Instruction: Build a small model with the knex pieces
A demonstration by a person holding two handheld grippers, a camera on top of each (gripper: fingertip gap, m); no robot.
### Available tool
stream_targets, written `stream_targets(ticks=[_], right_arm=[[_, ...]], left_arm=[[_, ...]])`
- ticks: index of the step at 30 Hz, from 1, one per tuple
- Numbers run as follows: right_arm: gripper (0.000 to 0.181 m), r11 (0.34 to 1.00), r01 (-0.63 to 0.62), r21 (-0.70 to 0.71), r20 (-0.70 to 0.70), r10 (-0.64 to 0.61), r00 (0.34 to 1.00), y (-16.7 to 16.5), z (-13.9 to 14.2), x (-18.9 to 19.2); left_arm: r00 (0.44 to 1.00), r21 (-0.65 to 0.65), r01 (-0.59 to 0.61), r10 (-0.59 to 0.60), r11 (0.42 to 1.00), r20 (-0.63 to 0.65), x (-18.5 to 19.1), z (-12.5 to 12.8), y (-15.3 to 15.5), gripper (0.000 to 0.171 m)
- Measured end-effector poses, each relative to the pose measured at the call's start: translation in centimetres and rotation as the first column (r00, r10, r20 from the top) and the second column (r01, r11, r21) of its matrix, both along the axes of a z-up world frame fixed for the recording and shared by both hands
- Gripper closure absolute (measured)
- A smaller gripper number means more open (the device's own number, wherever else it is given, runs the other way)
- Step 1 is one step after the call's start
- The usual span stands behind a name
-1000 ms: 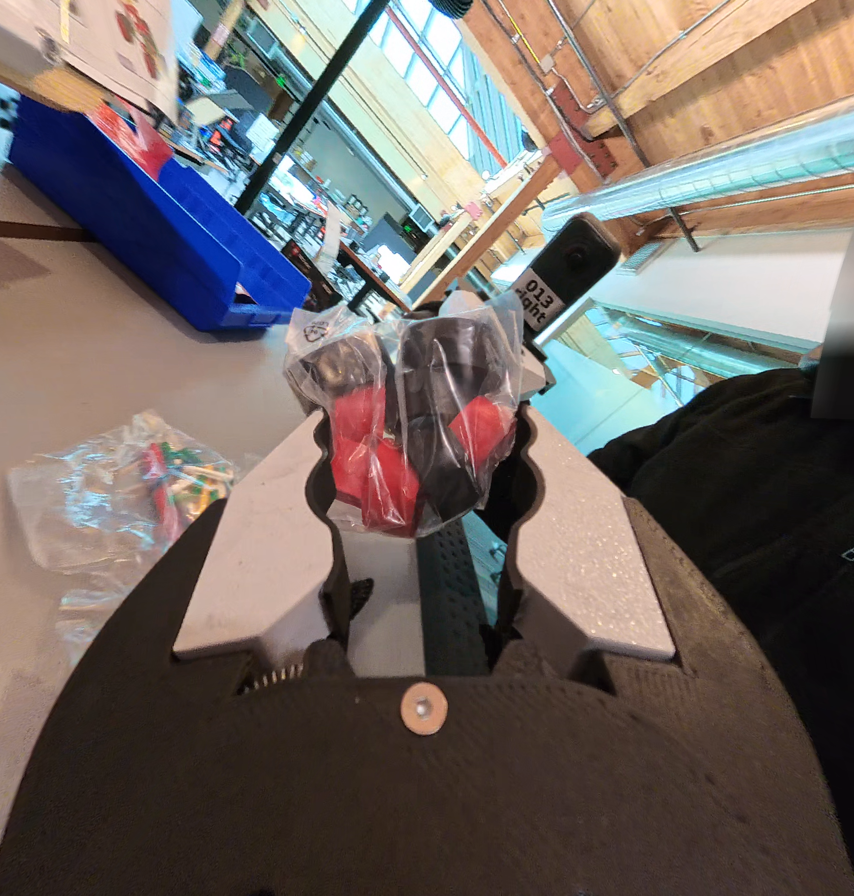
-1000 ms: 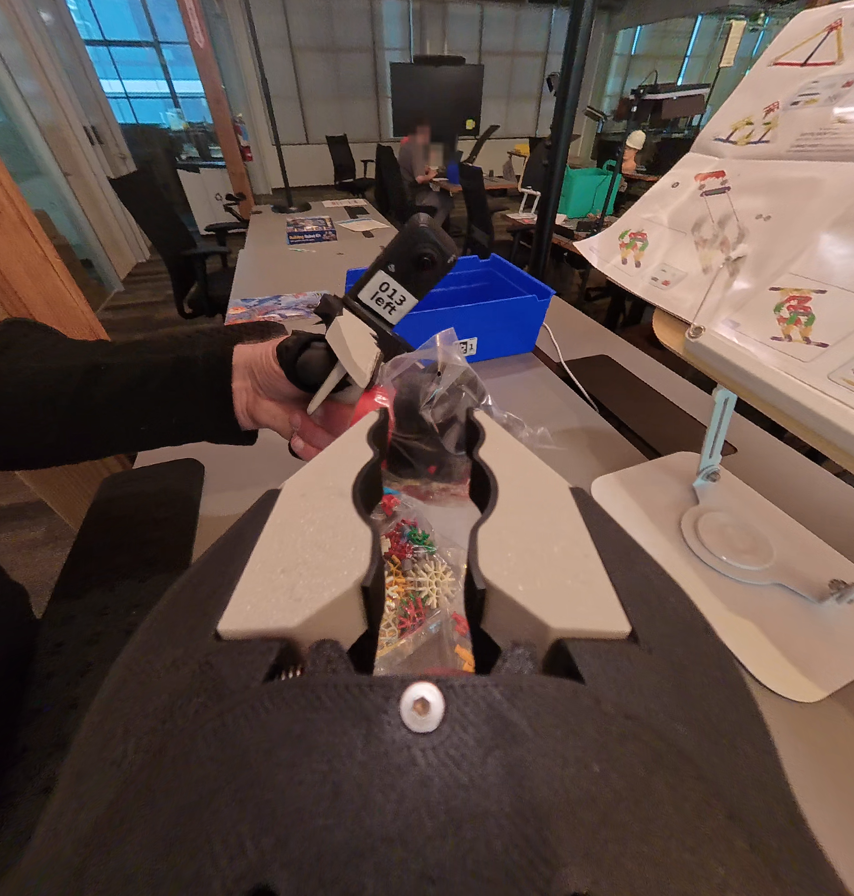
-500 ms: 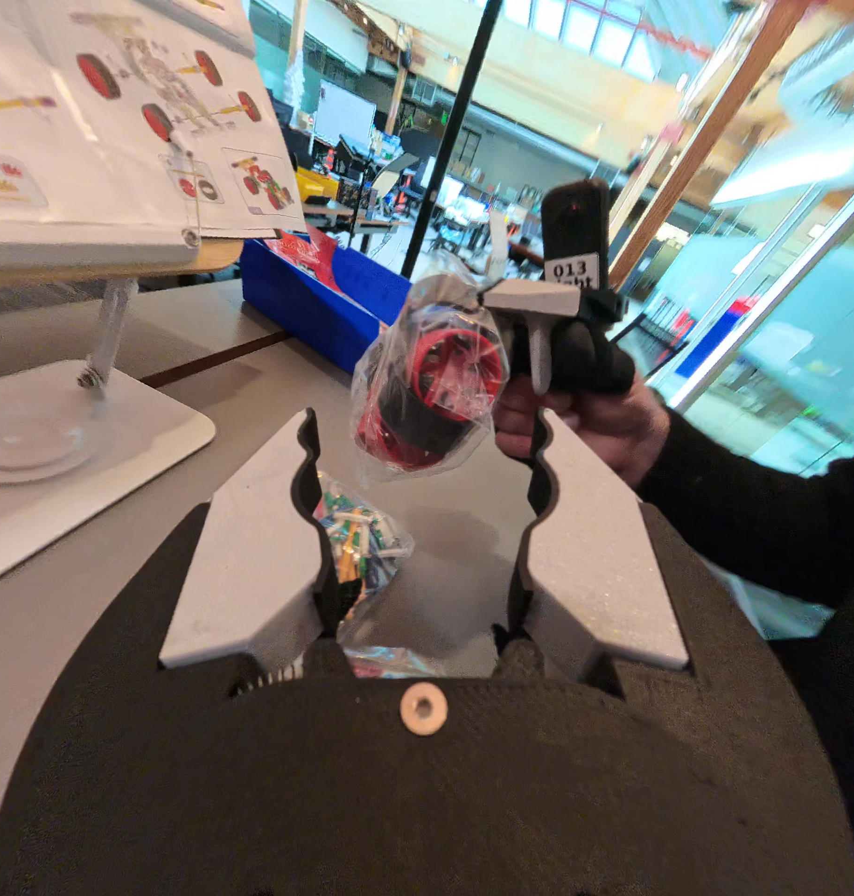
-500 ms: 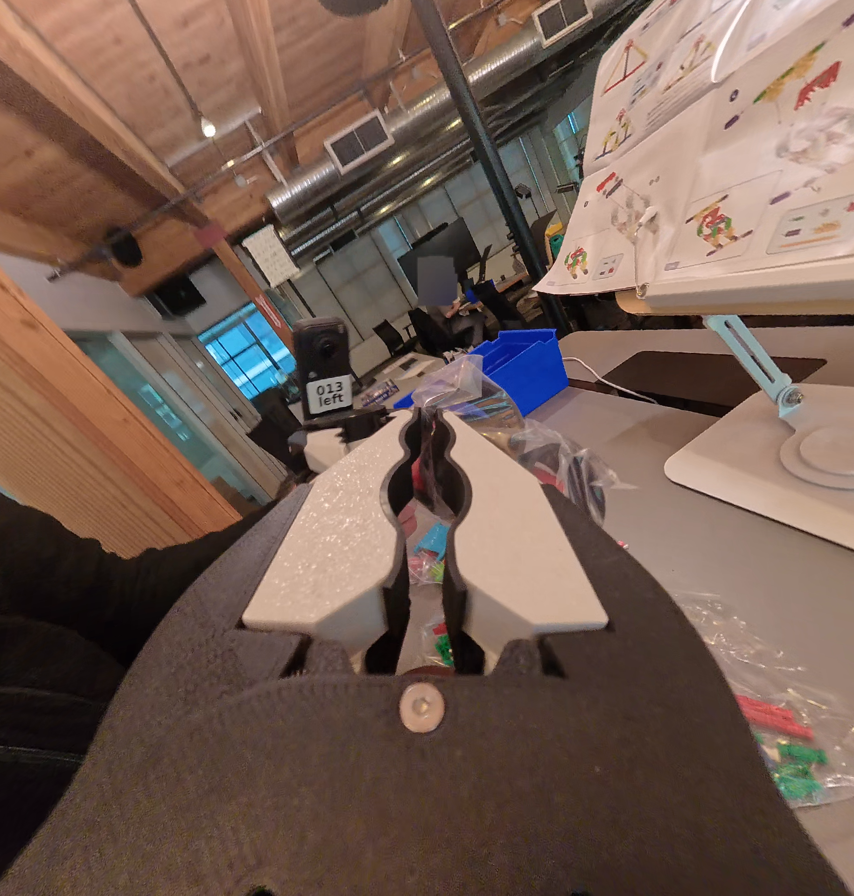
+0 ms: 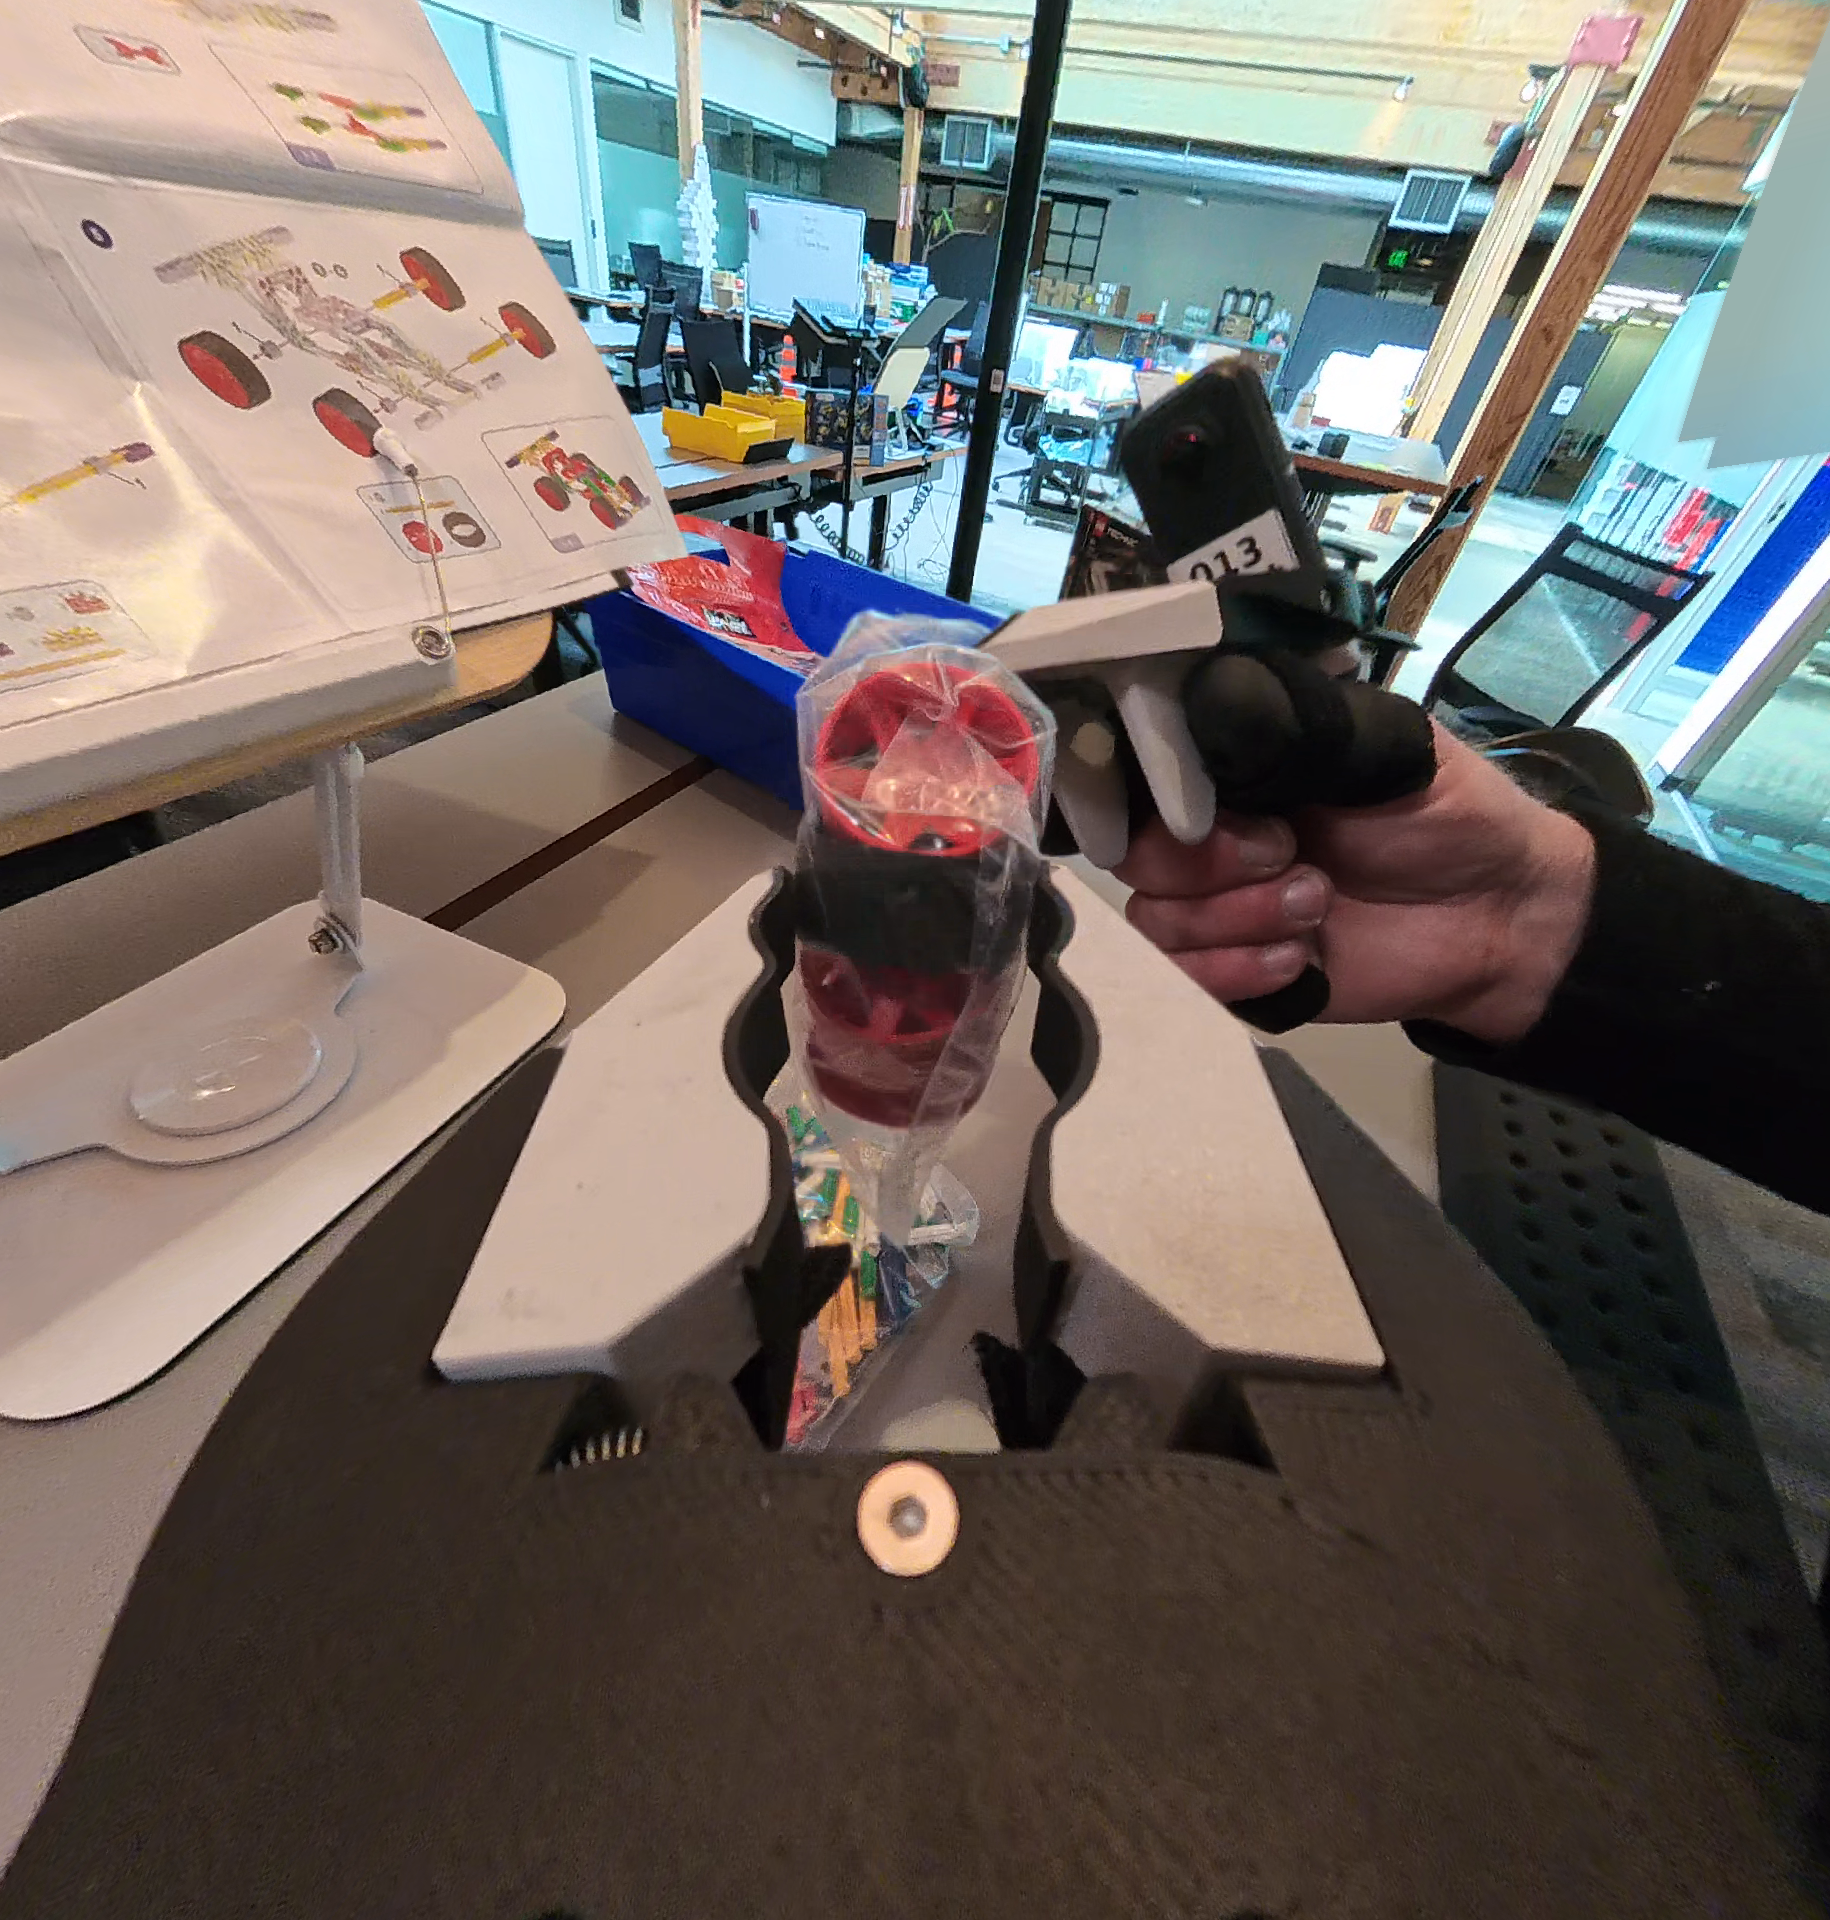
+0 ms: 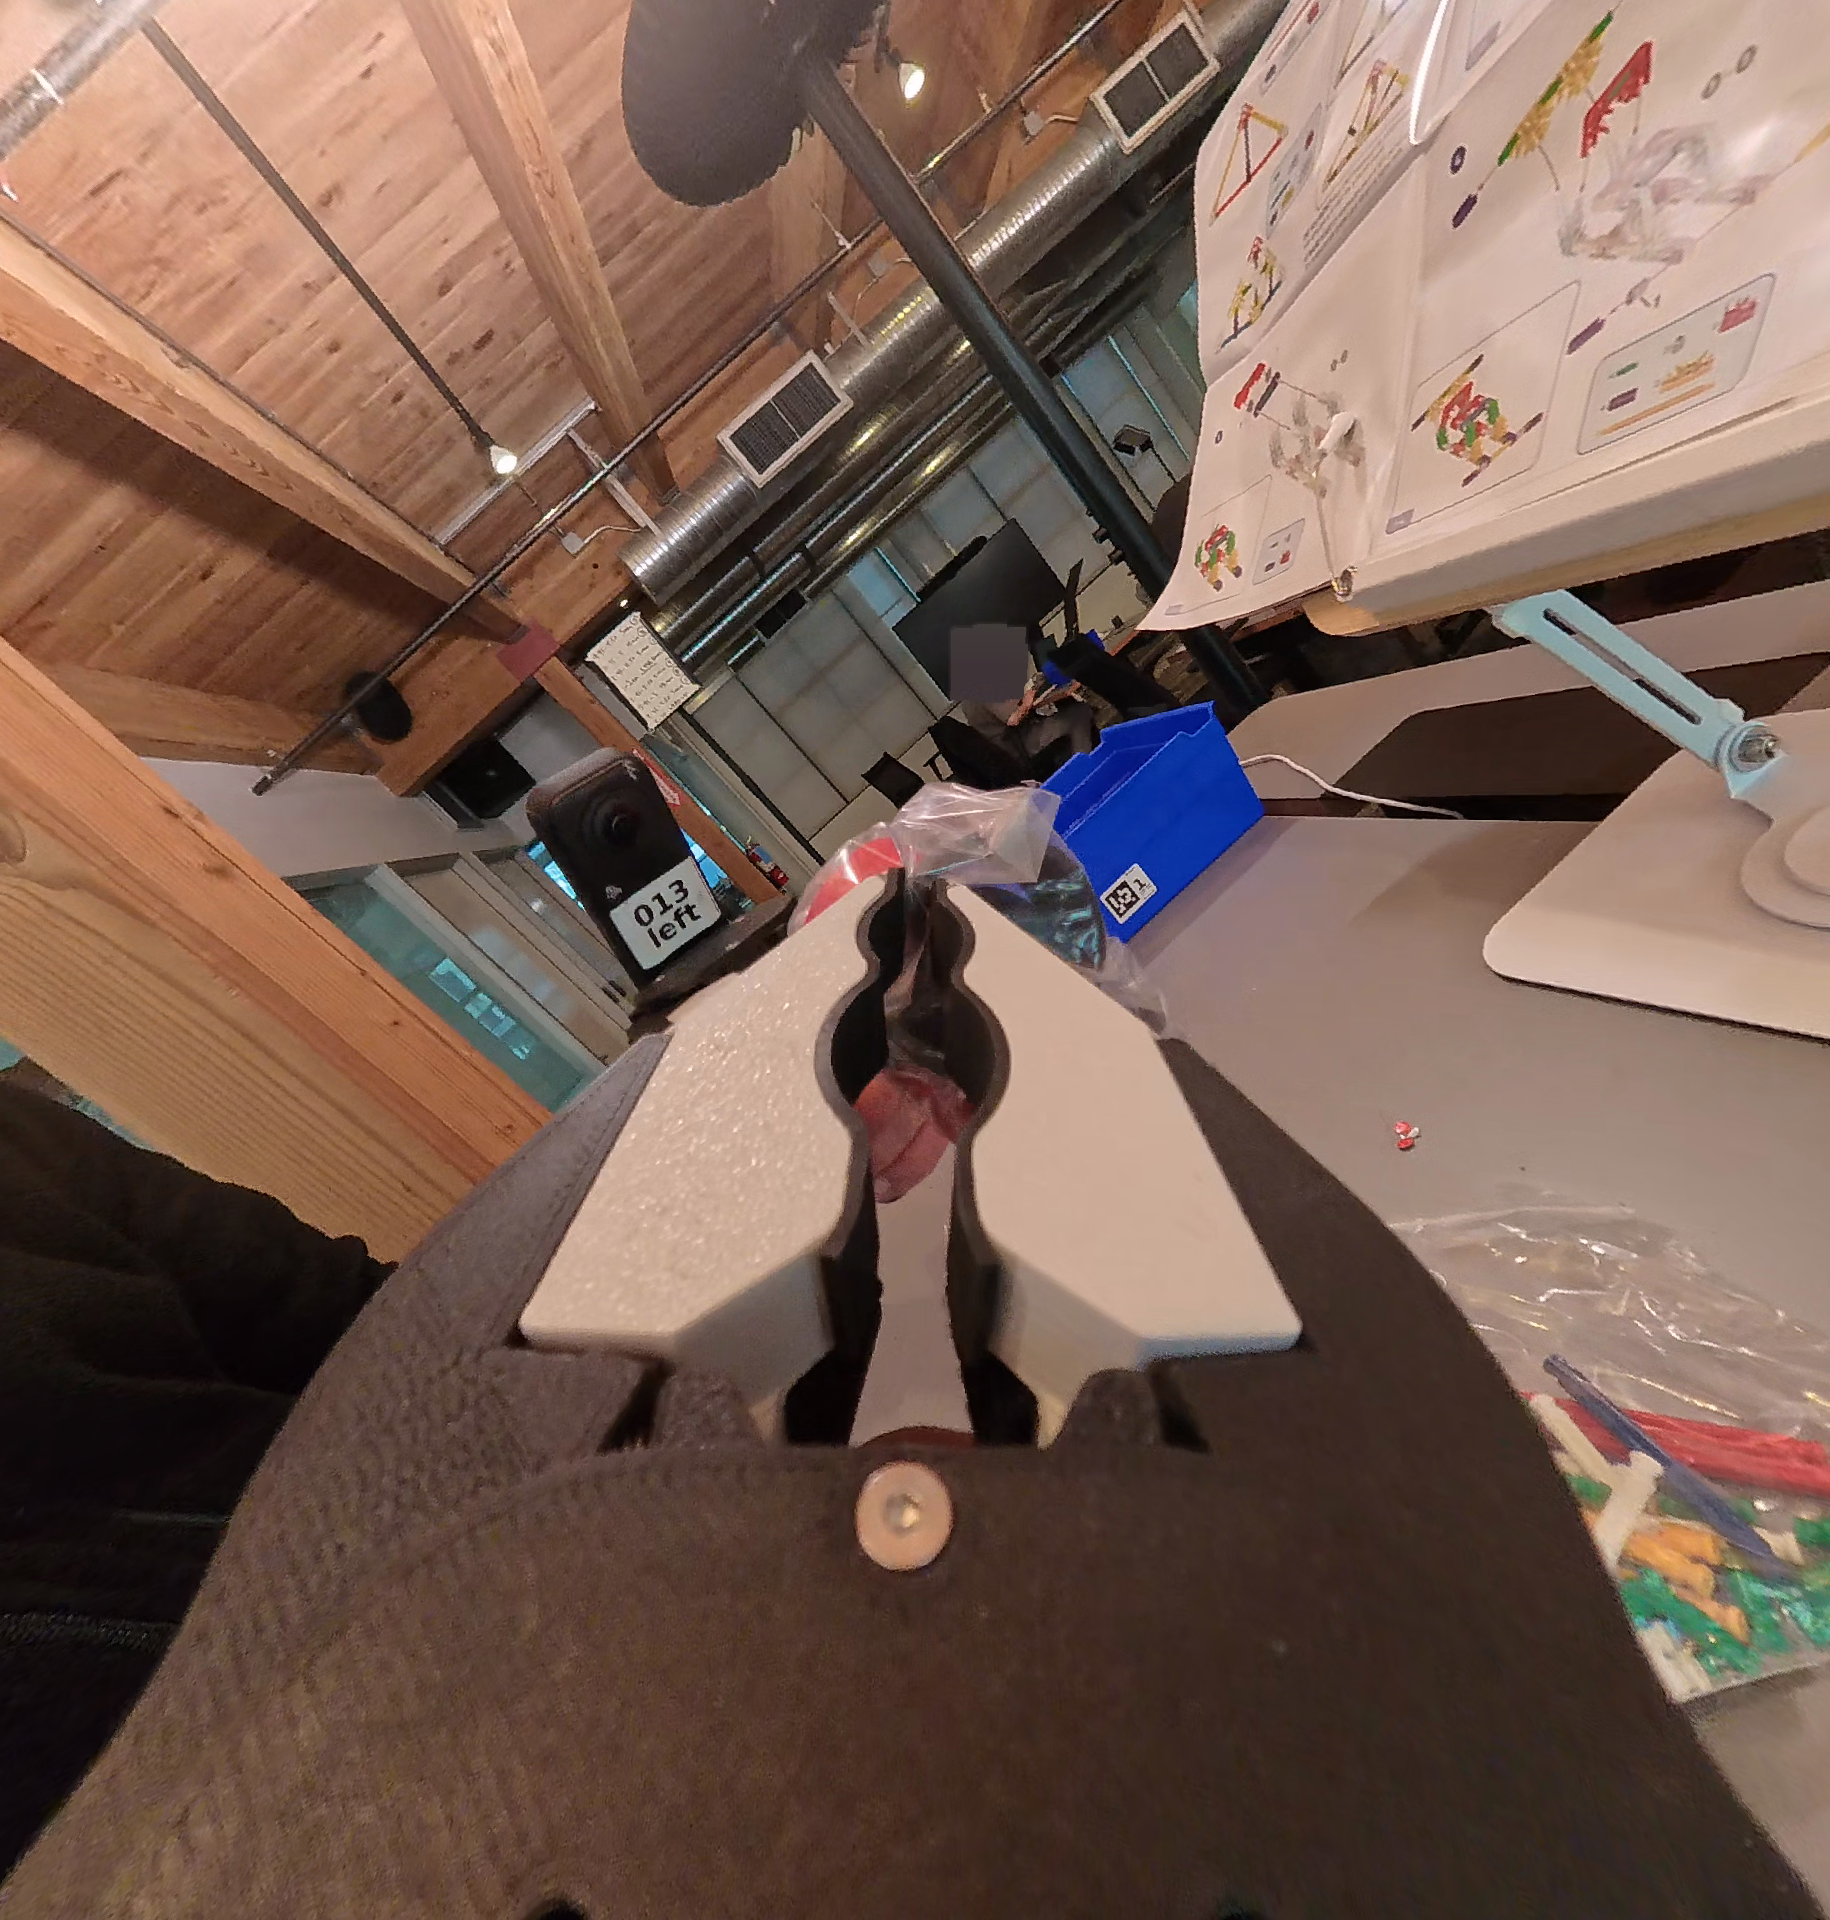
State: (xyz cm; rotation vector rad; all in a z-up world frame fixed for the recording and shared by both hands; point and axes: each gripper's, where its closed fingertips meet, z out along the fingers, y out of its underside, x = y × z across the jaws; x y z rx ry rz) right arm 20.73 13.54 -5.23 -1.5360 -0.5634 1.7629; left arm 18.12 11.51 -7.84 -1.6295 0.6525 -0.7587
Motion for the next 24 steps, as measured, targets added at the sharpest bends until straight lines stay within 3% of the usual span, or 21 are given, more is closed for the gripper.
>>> stream_targets(ticks=[6, 9, 12, 14, 17, 20, 24], right_arm=[[0.181, 1.0, 0.013, 0.02, 0.083, -0.015, 0.996, -0.2, -2.1, 0.6], [0.172, 0.985, 0.067, 0.159, 0.244, -0.105, 0.964, 0.1, -3.2, 1.3], [0.165, 0.92, 0.088, 0.381, 0.355, -0.234, 0.905, 0.4, -2.0, 2.4], [0.165, 0.875, 0.011, 0.484, 0.384, -0.224, 0.896, -0.7, -0.3, 2.4], [0.168, 0.83, -0.149, 0.538, 0.423, -0.113, 0.899, -2.9, 1.3, 1.2], [0.168, 0.773, -0.301, 0.558, 0.515, -0.039, 0.856, -4.0, 0.4, 0.0], [0.162, 0.729, -0.398, 0.557, 0.577, 0.005, 0.817, -4.4, -1.0, -0.8]], left_arm=[[1.0, 0.003, 0.013, -0.013, 1.0, -0.003, -0.5, 1.2, -0.3, 0.13], [0.991, 0.035, 0.001, 0.004, 0.999, -0.136, -0.7, 0.6, -0.3, 0.131], [0.966, 0.075, 0.008, 0.012, 0.997, -0.258, -0.8, 0.5, -0.4, 0.131], [0.948, 0.091, 0.022, 0.008, 0.996, -0.318, -0.7, 0.6, -0.5, 0.131], [0.914, 0.088, 0.08, -0.038, 0.993, -0.403, -0.1, 0.4, -0.9, 0.131], [0.879, 0.078, 0.151, -0.097, 0.985, -0.467, 0.8, 0.2, -1.7, 0.13], [0.856, 0.067, 0.192, -0.134, 0.979, -0.499, 1.3, 0.0, -2.4, 0.131]])
